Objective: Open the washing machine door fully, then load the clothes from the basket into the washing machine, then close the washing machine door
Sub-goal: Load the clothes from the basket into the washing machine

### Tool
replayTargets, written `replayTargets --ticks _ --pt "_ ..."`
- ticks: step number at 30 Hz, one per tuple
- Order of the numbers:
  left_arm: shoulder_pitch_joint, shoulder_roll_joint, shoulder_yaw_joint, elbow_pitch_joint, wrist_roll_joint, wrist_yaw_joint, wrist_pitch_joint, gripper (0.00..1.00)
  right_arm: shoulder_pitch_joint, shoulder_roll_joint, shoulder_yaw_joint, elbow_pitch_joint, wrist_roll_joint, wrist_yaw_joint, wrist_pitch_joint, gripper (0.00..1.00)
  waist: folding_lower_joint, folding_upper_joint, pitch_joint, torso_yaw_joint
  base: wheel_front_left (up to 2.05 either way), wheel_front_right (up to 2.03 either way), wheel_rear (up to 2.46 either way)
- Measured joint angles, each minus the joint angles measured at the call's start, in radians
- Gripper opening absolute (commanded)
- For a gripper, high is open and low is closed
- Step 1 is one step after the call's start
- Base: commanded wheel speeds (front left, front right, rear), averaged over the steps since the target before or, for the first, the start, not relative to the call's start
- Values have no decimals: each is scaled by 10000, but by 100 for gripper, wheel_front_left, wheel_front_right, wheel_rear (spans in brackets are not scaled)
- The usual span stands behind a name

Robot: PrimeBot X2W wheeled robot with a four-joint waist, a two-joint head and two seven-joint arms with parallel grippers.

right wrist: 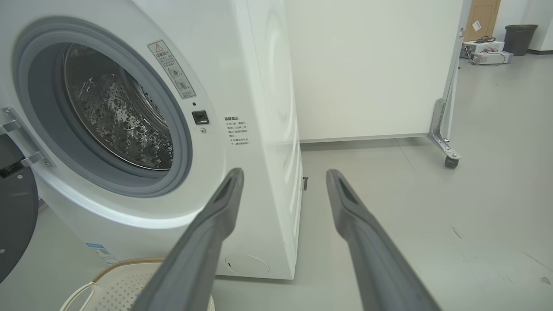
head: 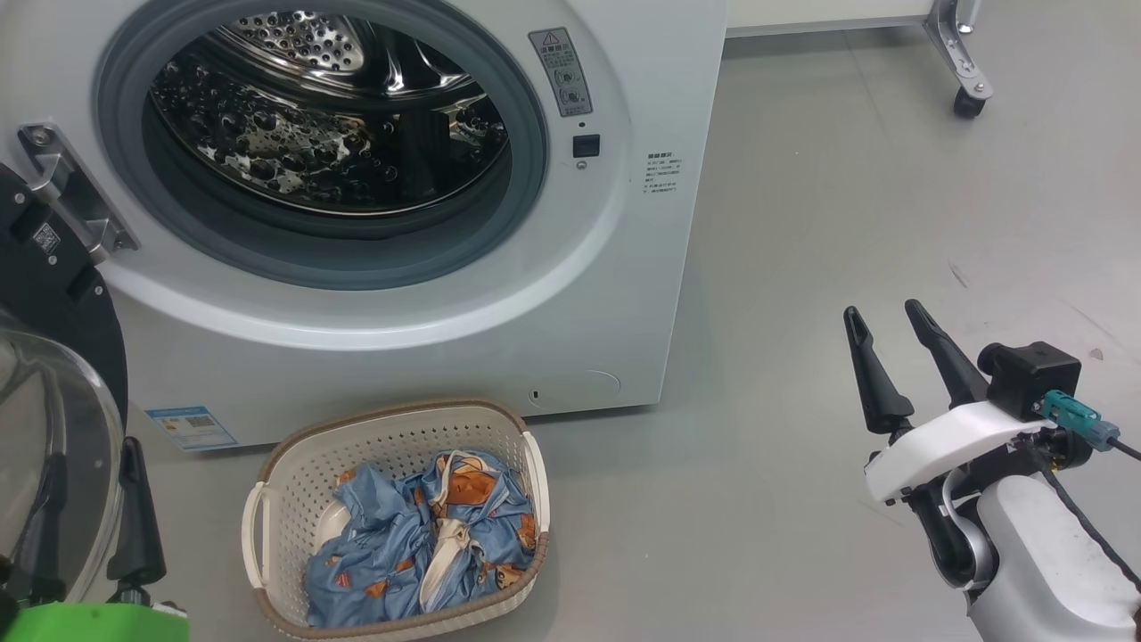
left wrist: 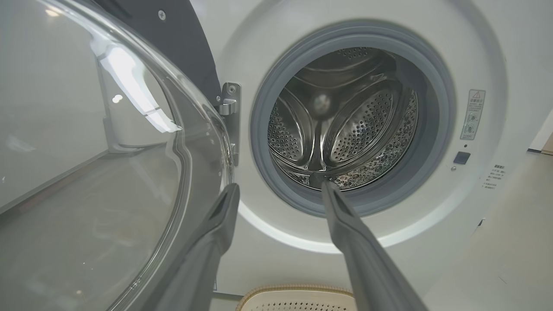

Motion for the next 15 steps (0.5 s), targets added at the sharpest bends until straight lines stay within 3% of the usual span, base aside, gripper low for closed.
replayTargets --ticks 15 --pt "-2 -8 40 -27 0 0 0 100 -1 46 -48 -8 -2 -2 0 100 0 0 103 23 14 -14 0"
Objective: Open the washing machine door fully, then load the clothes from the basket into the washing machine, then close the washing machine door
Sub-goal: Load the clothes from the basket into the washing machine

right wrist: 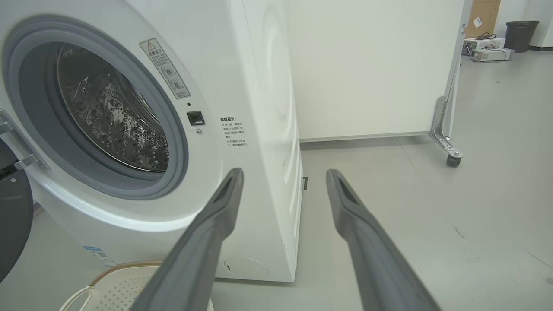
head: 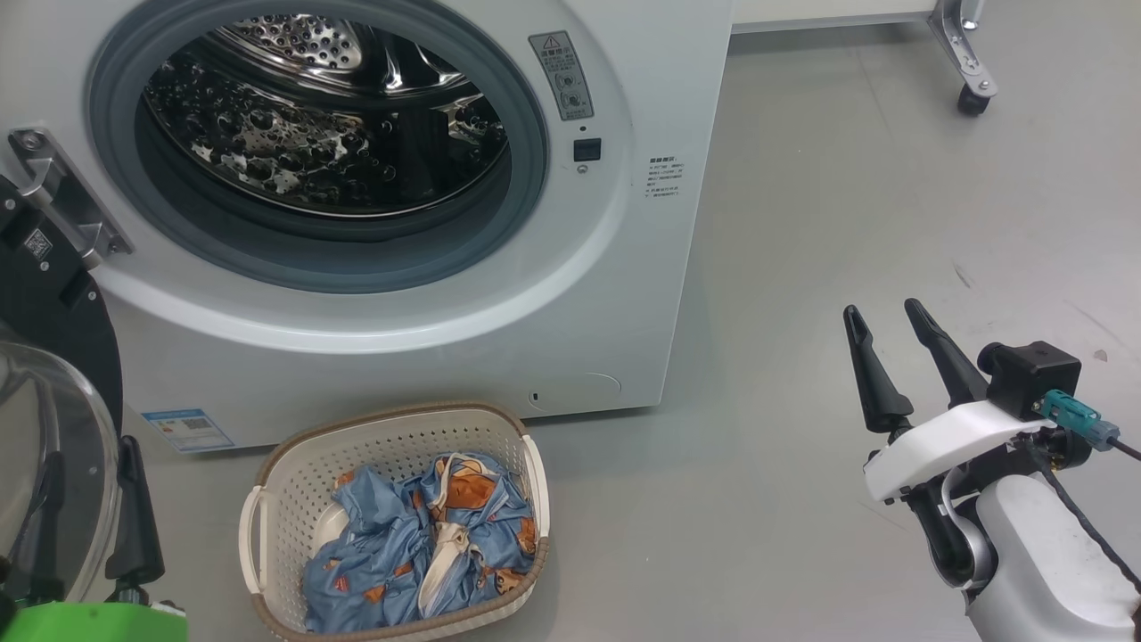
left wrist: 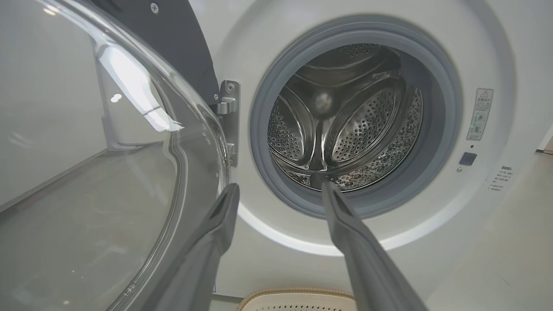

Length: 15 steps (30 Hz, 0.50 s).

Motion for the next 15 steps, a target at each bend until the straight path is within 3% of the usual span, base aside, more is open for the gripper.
replayTargets --ticks 15 --pt "-6 -4 0 0 0 0 0 100 -2 12 -10 -2 -4 0 0 100 0 0 95 7 0 0 0"
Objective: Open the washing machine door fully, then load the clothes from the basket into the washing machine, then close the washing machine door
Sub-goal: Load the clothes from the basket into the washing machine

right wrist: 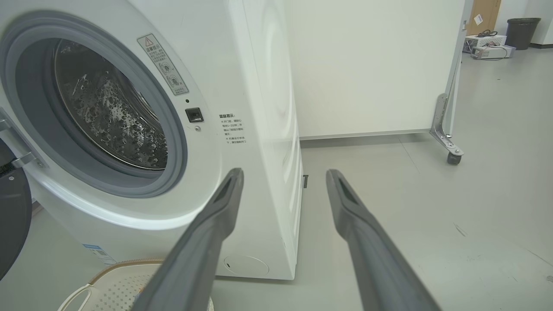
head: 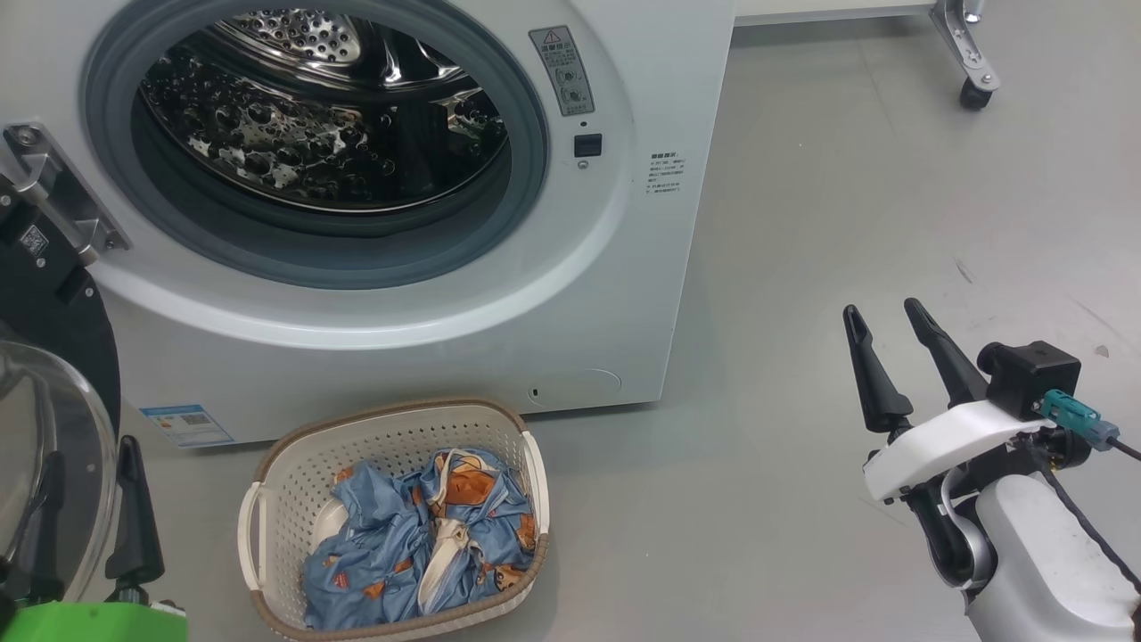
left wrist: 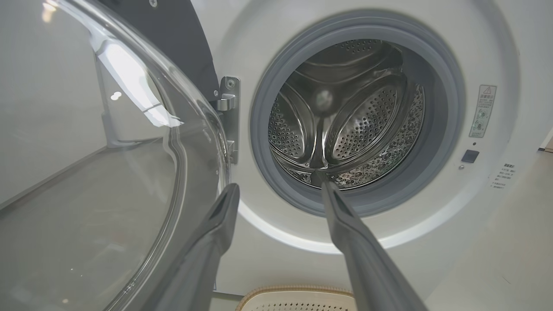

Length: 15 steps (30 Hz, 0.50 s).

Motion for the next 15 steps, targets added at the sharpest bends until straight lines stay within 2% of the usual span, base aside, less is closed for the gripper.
replayTargets --ticks 15 --pt "-12 13 23 -88 71 2 0 100 -35 25 36 -50 -10 2 0 100 0 0 366 -50 0 0 0"
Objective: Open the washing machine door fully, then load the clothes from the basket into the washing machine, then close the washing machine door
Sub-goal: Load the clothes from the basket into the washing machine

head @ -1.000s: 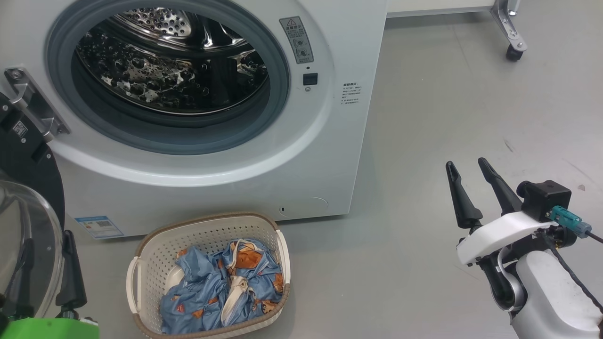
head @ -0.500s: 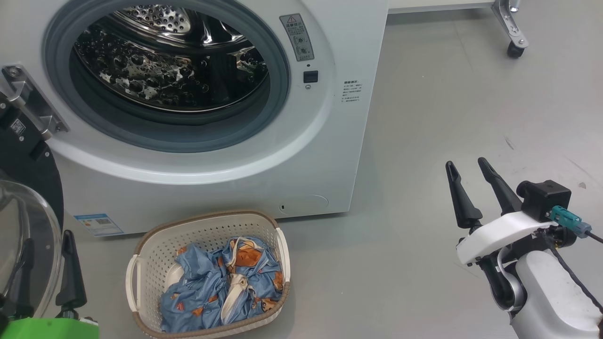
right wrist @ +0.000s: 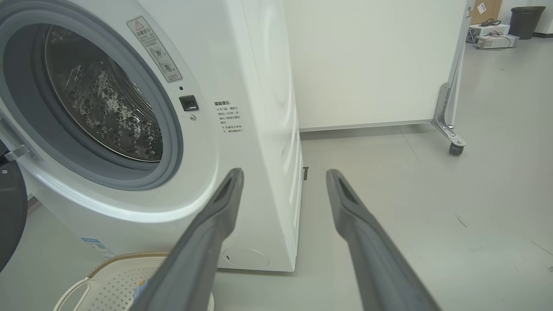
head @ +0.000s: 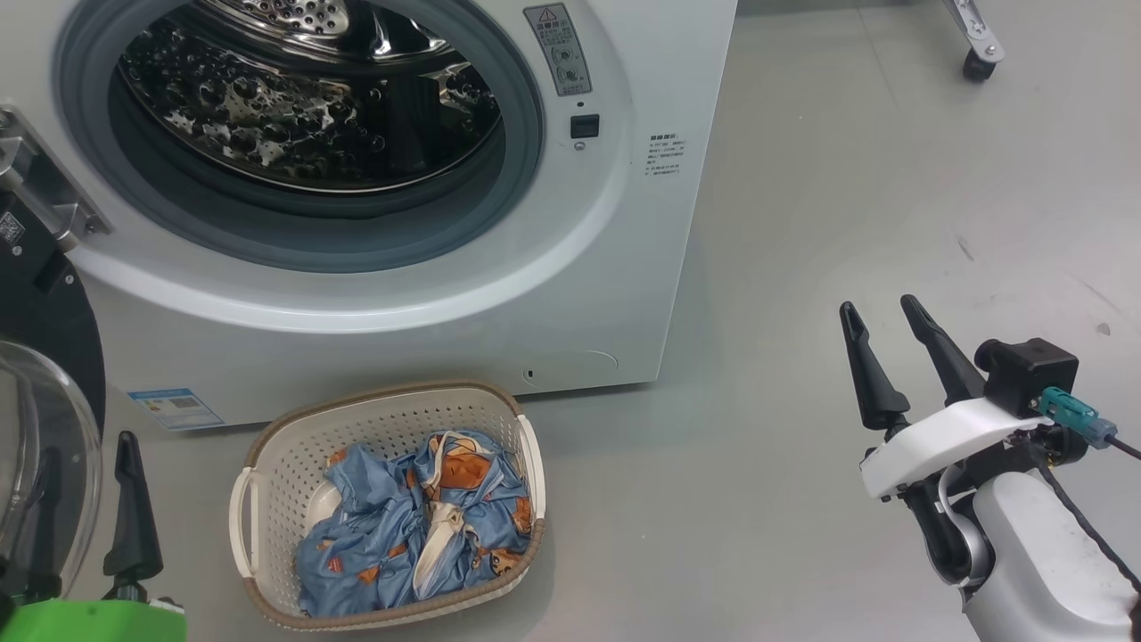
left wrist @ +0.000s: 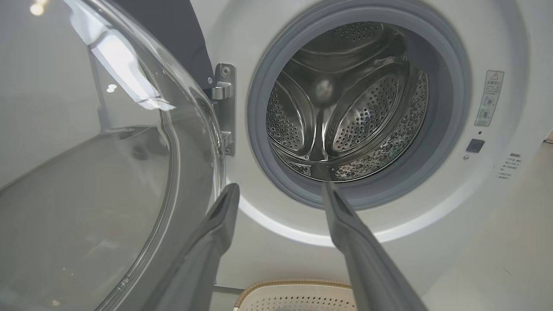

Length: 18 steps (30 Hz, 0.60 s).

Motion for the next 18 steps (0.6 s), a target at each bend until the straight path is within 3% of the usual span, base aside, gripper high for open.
replayTargets --ticks 18 --pt "-468 100 -67 -153 17 -15 151 100 -343 81 44 -98 -81 -2 0 100 0 0 1264 -271 0 0 0"
